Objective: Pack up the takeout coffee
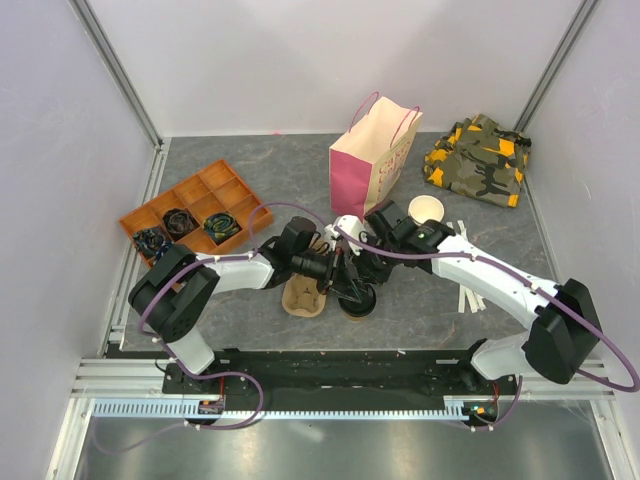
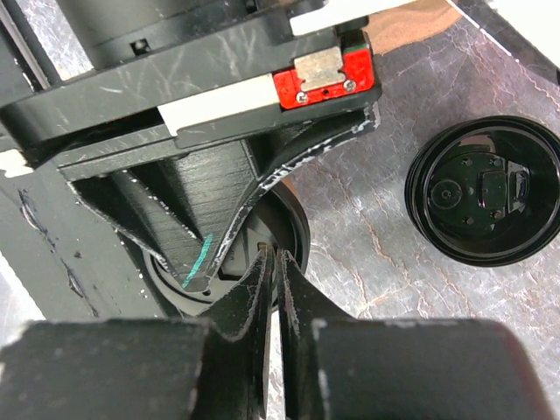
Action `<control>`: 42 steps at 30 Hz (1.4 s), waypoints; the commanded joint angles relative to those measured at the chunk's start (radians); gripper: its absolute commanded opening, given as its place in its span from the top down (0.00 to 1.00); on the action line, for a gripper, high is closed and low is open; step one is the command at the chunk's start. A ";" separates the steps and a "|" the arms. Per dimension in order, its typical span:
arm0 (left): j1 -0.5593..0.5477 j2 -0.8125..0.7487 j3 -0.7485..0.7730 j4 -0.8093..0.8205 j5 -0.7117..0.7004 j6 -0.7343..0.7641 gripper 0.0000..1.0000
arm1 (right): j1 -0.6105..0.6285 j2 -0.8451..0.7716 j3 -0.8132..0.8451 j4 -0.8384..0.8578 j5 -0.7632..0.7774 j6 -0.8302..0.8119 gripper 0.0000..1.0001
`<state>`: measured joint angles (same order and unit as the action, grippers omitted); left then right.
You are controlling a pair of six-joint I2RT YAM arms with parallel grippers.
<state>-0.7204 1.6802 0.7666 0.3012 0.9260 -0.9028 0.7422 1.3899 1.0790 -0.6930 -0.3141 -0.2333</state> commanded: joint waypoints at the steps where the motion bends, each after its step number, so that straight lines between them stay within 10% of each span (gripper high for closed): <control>1: 0.001 0.020 -0.044 -0.119 -0.153 0.113 0.98 | 0.006 -0.006 0.055 -0.051 -0.023 0.003 0.87; 10: 0.001 -0.097 -0.024 0.001 -0.084 0.045 0.98 | -0.086 -0.026 0.139 -0.074 -0.172 0.032 0.79; 20: 0.077 -0.312 -0.085 -0.046 -0.055 0.030 0.59 | -0.118 -0.049 0.151 -0.154 -0.266 -0.030 0.60; 27: 0.276 -0.484 -0.179 -0.160 -0.018 0.018 0.70 | 0.019 -0.075 0.110 -0.172 -0.231 -0.106 0.64; 42: 0.174 -0.447 -0.148 -0.221 -0.044 0.097 0.88 | 0.106 -0.035 -0.005 -0.089 -0.111 -0.164 0.70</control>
<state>-0.5209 1.2098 0.5884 0.0757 0.8692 -0.8570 0.8444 1.3418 1.0908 -0.8371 -0.4568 -0.3737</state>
